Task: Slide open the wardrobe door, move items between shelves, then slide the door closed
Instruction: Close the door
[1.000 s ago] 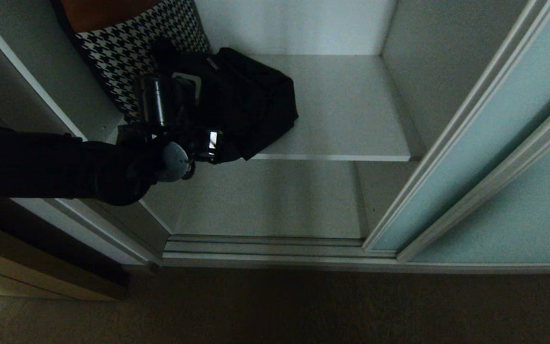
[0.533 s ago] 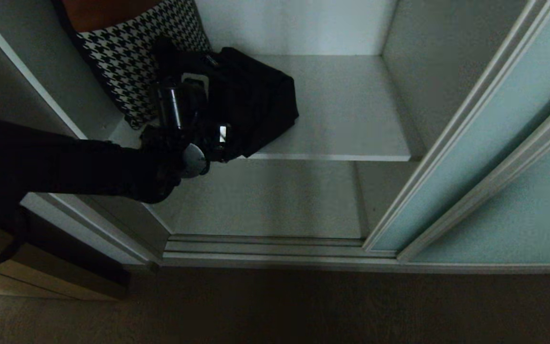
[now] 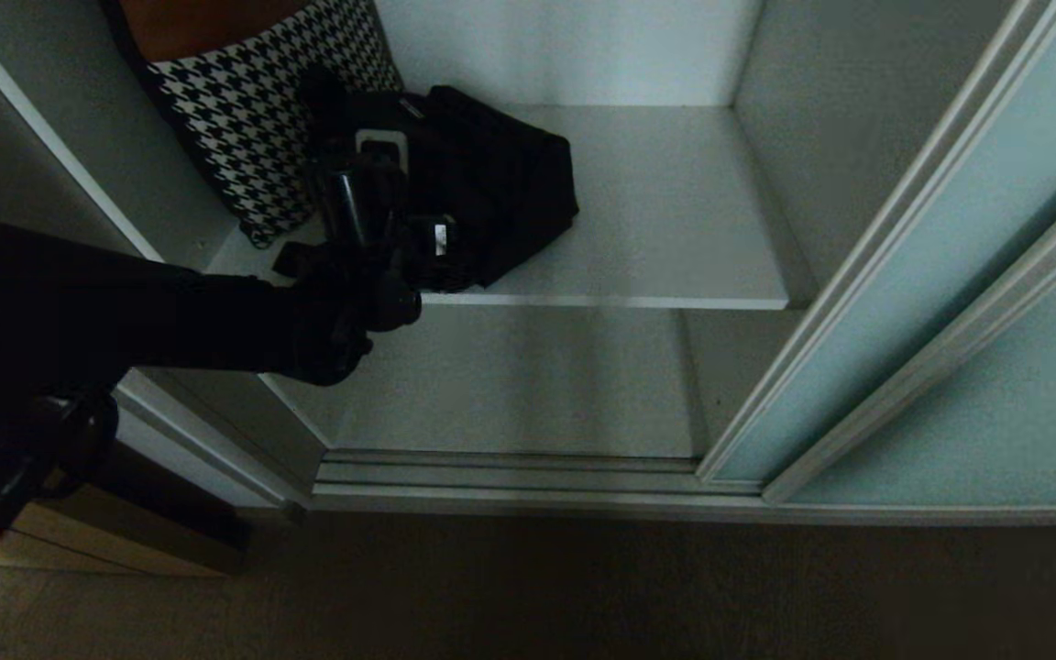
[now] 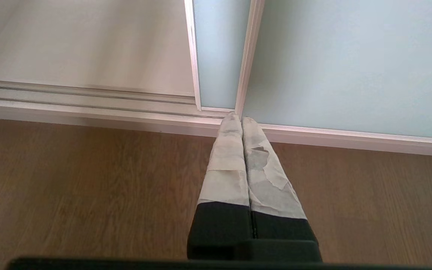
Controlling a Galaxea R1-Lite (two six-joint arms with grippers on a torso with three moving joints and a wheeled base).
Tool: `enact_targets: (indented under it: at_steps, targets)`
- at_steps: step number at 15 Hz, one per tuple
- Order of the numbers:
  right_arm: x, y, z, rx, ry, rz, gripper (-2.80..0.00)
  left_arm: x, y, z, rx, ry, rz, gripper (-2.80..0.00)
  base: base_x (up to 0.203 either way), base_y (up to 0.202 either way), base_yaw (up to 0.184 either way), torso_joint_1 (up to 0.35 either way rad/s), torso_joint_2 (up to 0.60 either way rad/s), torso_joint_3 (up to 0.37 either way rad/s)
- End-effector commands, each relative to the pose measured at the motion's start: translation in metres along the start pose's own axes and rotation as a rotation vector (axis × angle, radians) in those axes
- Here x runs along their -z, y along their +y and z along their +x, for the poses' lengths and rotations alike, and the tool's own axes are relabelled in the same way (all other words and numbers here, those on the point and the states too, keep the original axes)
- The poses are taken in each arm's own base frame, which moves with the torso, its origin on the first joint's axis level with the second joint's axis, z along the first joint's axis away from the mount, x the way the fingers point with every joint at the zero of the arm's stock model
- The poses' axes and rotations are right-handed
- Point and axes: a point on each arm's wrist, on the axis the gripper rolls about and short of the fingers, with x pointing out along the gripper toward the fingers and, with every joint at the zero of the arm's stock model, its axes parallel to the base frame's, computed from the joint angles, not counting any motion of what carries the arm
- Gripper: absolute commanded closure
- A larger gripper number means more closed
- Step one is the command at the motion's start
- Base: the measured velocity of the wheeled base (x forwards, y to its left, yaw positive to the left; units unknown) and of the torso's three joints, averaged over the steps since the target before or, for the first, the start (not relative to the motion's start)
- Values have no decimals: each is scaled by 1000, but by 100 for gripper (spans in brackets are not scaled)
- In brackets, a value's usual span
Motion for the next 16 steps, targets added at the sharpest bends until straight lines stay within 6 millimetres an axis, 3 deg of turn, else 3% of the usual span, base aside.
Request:
enact_targets:
  at_steps: [1,6,8,10,13,16]
  targets:
    - [0,0,0,-2,-2,-1,0,18,-14,16,-5,-13,-8,-280,0,0,0,0,0,0]
    - [0,0,0,-2,-2,1,0,13,-38,37,2,-109,-74,-280,0,0,0,0,0,0]
    - [0,0,0,-1,-2,0,0,11,-55,34,36,-128,-92,-280,0,0,0,0,0,0]
    - [0,0,0,-2,-2,-1,0,-11,-60,20,65,-163,-130,-280,0,0,0,0,0,0]
    - [0,0,0,-2,-2,-1,0,-58,-37,-2,59,-206,-166,-280,0,0,0,0,0,0]
    - [0,0,0,0,-2,-1,0,-104,-3,-42,62,-221,-179,-280,0,0,0,0,0,0]
